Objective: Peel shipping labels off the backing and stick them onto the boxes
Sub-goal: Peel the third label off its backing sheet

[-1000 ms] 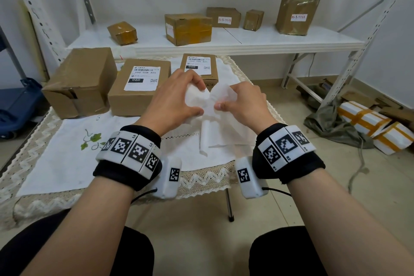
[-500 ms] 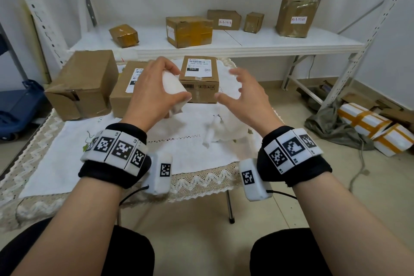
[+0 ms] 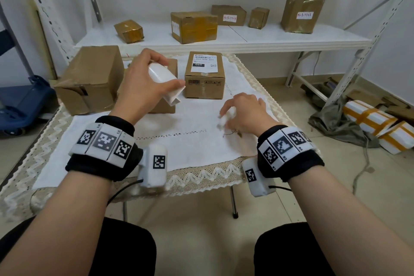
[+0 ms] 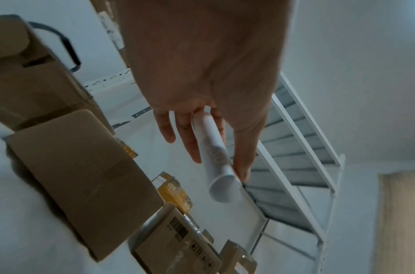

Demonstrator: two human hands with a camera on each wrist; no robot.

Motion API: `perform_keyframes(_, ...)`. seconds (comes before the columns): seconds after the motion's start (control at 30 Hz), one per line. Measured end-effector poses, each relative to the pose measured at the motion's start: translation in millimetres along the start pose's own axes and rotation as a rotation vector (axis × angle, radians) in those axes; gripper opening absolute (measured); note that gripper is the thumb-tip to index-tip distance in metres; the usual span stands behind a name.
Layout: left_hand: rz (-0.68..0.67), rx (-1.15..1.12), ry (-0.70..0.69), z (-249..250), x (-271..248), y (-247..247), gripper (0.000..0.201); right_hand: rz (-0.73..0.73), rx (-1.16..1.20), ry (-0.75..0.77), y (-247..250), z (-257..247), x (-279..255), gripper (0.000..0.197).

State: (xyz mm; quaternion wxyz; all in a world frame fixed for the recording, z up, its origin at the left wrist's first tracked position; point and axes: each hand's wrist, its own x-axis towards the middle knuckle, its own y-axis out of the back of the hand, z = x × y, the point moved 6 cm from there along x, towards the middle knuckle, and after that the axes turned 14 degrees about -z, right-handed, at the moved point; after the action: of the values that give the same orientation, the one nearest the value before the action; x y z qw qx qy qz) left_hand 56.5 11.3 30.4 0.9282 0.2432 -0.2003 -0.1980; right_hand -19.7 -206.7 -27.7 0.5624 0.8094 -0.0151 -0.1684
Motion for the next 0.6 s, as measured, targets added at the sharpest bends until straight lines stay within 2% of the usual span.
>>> perform_keyframes(0.1, -0.009, -0.196, 0.012, -7, -1, 11, 0.048, 0.087, 0.085, -0.021, 6, 2, 4, 0.041)
perform_keyframes(0.3, 0.048, -0.371, 0.046, -16, -3, 34, 0.05, 0.22, 0.336, 0.137, 25, -27, -3, 0.021)
perform_keyframes(0.47, 0.101, -0.49, 0.077, -24, -3, 56, 0.06, 0.17, 0.706, 0.271, 25, -59, -7, 0.028)
perform_keyframes(0.6, 0.131, -0.479, 0.073, -36, 1, 69, 0.058, 0.11, 0.841, 0.313, 14, -85, 3, 0.024)
